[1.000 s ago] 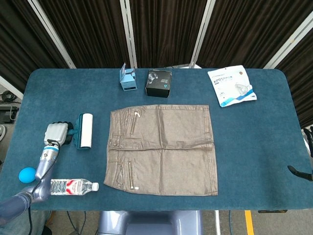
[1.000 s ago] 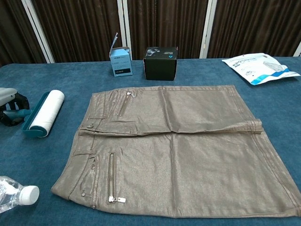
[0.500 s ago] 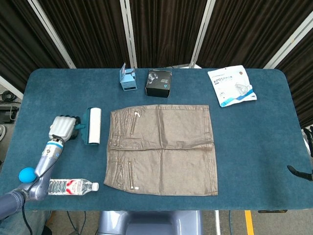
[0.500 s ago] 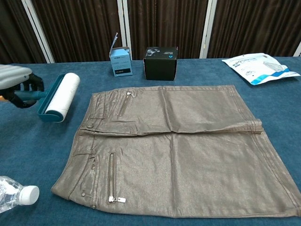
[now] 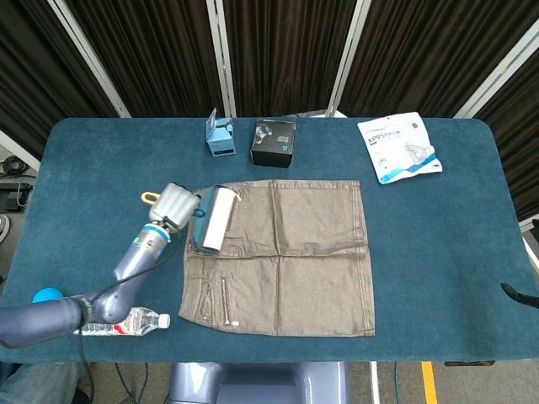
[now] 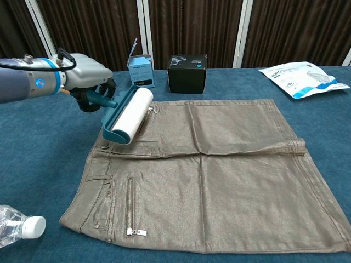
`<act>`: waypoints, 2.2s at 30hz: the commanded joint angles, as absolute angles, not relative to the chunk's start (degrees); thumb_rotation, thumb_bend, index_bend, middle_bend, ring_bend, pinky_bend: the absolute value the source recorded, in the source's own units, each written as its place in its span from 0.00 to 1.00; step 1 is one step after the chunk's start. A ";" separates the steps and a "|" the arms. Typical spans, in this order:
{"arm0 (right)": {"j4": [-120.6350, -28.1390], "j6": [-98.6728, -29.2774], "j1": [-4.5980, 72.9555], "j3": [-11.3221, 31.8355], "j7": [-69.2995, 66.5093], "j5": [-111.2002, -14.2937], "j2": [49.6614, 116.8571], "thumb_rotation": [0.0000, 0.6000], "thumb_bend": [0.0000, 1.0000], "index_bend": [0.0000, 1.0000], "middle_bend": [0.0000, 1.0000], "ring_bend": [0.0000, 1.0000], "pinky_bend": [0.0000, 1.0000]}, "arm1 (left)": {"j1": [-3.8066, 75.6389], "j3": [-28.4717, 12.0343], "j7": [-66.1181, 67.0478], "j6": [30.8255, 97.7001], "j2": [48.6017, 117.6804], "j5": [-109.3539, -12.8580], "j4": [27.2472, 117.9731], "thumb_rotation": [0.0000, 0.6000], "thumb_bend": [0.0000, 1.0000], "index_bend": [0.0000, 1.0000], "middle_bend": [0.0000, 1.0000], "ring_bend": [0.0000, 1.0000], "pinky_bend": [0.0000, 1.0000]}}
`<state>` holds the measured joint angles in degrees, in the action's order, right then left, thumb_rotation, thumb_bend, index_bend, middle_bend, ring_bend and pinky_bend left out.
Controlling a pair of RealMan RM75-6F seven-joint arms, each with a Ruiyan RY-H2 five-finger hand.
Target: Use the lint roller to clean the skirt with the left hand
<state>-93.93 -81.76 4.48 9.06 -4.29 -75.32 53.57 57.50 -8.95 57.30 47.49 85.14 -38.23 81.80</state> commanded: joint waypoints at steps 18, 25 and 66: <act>-92.83 -81.02 4.31 9.81 -7.13 -73.90 52.83 1.00 0.00 0.00 0.00 0.00 0.00 | 67.34 -5.32 66.81 51.50 93.64 -30.92 79.31 1.00 0.80 0.66 0.50 0.42 0.45; -92.86 -81.39 3.95 9.84 -8.63 -74.33 52.34 1.00 0.00 0.00 0.00 0.00 0.00 | 71.61 -6.39 70.76 53.08 97.07 -27.28 79.79 1.00 0.80 0.67 0.50 0.42 0.46; -92.97 -82.10 3.38 9.90 -8.88 -74.61 52.03 1.00 0.00 0.00 0.00 0.00 0.00 | 75.79 -0.96 75.26 57.36 97.33 -19.57 80.03 1.00 0.80 0.68 0.50 0.43 0.46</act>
<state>-92.91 -82.08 3.38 9.94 -8.95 -74.56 52.01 76.51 -1.52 75.94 57.18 98.08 -19.26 79.62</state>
